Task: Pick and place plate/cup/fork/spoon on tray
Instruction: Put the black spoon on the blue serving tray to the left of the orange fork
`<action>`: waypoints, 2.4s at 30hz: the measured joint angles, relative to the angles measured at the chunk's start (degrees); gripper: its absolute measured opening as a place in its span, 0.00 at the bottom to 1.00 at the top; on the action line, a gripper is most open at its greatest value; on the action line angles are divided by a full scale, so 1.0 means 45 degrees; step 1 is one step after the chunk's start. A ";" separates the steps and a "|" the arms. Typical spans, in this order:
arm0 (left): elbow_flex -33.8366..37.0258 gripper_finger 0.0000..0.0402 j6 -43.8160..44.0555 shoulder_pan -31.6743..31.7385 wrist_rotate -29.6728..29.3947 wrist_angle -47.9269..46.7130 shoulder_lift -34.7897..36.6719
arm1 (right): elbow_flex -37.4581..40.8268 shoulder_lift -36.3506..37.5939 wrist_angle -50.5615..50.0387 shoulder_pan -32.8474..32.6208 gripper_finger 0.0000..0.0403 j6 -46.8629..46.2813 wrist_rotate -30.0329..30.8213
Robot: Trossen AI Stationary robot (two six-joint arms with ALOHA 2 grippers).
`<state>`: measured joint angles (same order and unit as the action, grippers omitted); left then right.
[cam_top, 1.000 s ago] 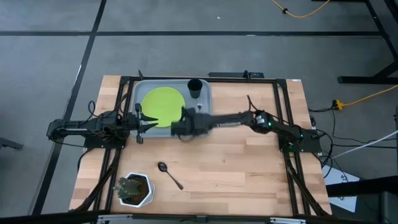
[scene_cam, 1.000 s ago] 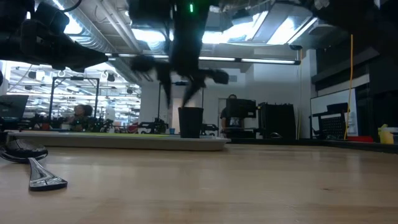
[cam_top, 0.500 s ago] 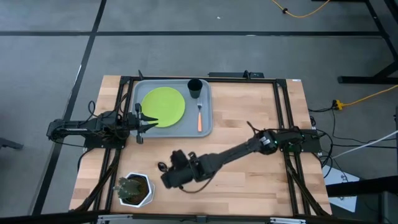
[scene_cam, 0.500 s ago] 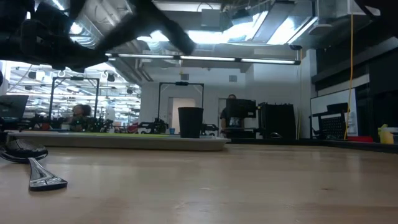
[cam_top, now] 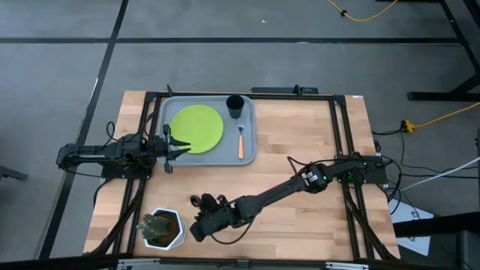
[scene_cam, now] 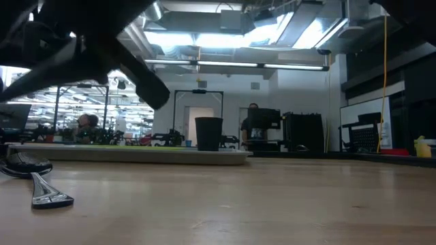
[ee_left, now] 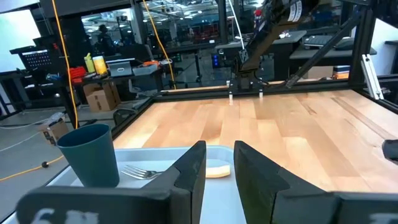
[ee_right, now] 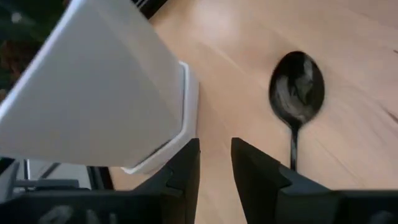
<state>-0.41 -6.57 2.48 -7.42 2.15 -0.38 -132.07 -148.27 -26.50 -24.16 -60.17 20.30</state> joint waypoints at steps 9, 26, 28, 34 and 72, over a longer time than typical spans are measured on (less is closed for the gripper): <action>0.0000 0.19 0.0000 0.0005 0.0004 0.0004 0.0005 | -0.0670 0.0039 0.0881 0.0393 0.24 0.1860 -0.0170; -0.0004 0.19 0.0000 0.0005 0.0003 0.0001 0.0005 | -0.0645 -0.0180 0.1087 0.1625 0.24 0.2863 -0.2513; -0.0001 0.19 0.0000 0.0002 0.0004 0.0002 0.0002 | -0.0646 -0.0180 0.1183 0.1733 0.24 0.3131 -0.2620; -0.0002 0.19 0.0000 0.0002 0.0002 0.0000 0.0002 | -0.0646 -0.0180 0.0373 0.1730 0.24 0.3520 -0.3133; -0.0004 0.19 0.0000 0.0000 0.0000 0.0000 0.0000 | -0.0500 -0.1355 -0.1957 0.1069 0.24 0.3981 -0.1065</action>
<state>-0.43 -6.57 2.48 -7.42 2.15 -0.38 -134.32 -154.36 -35.31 -19.35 -42.25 15.50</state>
